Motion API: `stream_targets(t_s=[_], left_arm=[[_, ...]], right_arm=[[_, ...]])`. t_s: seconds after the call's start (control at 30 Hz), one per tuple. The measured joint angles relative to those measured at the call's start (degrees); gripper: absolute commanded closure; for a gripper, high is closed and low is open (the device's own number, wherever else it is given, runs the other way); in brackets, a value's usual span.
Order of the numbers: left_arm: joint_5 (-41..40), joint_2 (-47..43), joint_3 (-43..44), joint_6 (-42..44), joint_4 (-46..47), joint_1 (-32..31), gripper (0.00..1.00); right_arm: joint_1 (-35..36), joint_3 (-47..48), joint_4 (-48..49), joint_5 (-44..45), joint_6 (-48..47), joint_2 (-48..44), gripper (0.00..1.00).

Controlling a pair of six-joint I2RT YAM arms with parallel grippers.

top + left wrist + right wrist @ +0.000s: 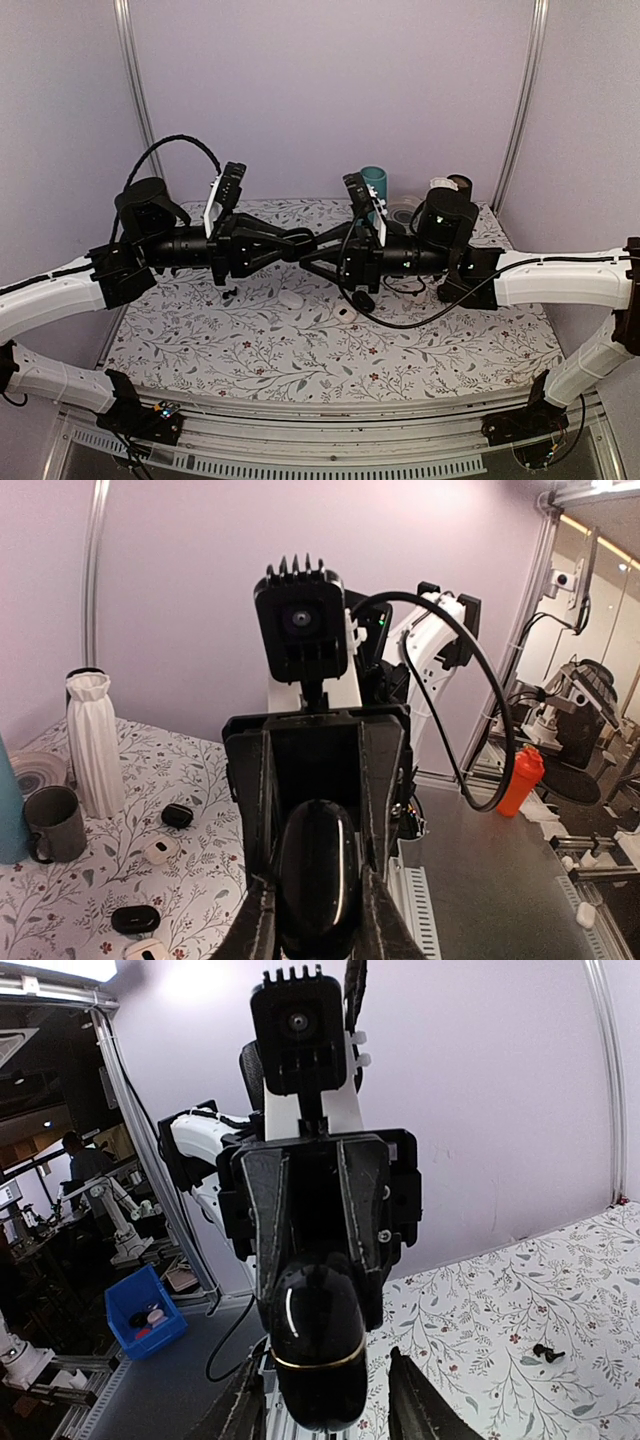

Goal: Insert the wireless bluetooth earbuds into the charging case
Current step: Pass from the left arm to the right

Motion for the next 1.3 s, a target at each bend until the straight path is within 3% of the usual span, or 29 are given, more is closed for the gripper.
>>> stream_targets(t_s=[0.13, 0.4, 0.5, 0.6, 0.63, 0.7, 0.77, 0.83, 0.97, 1.3], left_arm=[[0.02, 0.02, 0.0, -0.04, 0.0, 0.0, 1.0], [0.0, 0.37, 0.0, -0.44, -0.02, -0.04, 1.0], [-0.02, 0.42, 0.0, -0.55, -0.02, -0.04, 1.0], [-0.13, 0.42, 0.0, -0.87, -0.02, -0.04, 1.0], [-0.2, 0.42, 0.0, -0.92, 0.02, -0.04, 0.96], [-0.24, 0.42, 0.0, -1.03, -0.07, -0.07, 0.68], [-0.39, 0.42, 0.0, -0.87, -0.04, -0.09, 0.49], [-0.92, 0.42, 0.0, -0.85, -0.26, -0.15, 0.38], [-3.69, 0.22, 0.0, -1.09, -0.83, -0.2, 0.28], [-10.91, -1.22, 0.26, -1.25, -3.96, 0.17, 0.25]], right_arm=[[-0.02, 0.0, 1.31, 0.22, 0.57, 0.0, 0.59], [-0.02, 0.0, 2.1, 0.28, 1.05, 0.31, 0.72], [-0.02, 0.0, 2.12, 0.28, 1.16, 0.5, 0.79], [-0.13, 0.0, 2.32, 0.26, 1.2, 0.63, 0.95], [-0.24, 0.0, 2.47, 0.28, 1.38, 0.7, 0.96], [-0.24, 0.0, 2.47, 0.28, 1.22, 0.74, 0.97], [-0.24, 0.0, 2.51, 0.44, 1.18, 0.74, 0.98], [-0.22, -0.11, 2.54, 0.61, 1.22, 0.74, 0.98], [-0.24, -0.74, 2.71, 0.61, 0.81, 0.74, 0.98], [-0.24, -2.99, 2.47, 0.85, -1.79, 0.7, 0.98]])
